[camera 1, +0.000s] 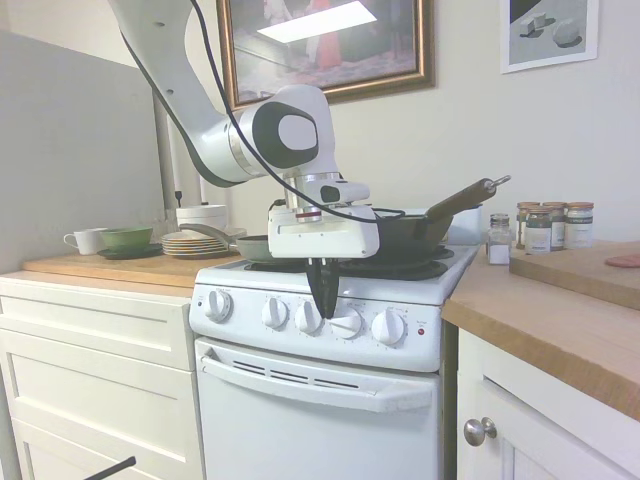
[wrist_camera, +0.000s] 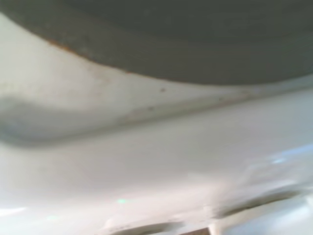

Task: Turn on the stove on the top right

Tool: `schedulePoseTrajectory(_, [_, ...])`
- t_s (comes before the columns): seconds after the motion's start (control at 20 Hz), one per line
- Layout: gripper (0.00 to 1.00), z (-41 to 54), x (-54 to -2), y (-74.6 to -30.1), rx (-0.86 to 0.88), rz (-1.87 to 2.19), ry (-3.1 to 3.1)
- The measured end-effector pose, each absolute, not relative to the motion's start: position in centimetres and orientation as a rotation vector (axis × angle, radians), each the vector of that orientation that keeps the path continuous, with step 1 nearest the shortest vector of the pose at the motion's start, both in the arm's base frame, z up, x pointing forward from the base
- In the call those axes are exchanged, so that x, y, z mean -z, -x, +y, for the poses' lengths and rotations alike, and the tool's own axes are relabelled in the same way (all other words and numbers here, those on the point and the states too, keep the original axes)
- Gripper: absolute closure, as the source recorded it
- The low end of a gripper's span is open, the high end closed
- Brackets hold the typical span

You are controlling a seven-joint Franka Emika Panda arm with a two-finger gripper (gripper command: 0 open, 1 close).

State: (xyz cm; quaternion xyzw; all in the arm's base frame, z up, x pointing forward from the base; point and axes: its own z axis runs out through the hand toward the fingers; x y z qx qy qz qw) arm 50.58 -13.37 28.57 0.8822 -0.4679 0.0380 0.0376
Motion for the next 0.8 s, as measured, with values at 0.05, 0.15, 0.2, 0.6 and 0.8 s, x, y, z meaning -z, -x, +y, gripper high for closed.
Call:
schedulePoseTrajectory(0.05, [1.00, -13.2, -28.4, -50.6, -0.112, -1.434, -2.707])
schedulePoseTrajectory(0.15, [1.00, -13.0, -28.0, -50.7, -0.103, -1.434, -2.707])
schedulePoseTrajectory(0.2, [1.00, -12.9, -27.8, -50.7, -0.099, -1.436, -2.705])
schedulePoseTrajectory(0.6, [1.00, -13.3, -27.1, -50.9, -0.095, -1.460, -2.691])
schedulePoseTrajectory(0.8, [1.00, -14.4, -26.6, -50.7, -0.083, -1.489, -2.670])
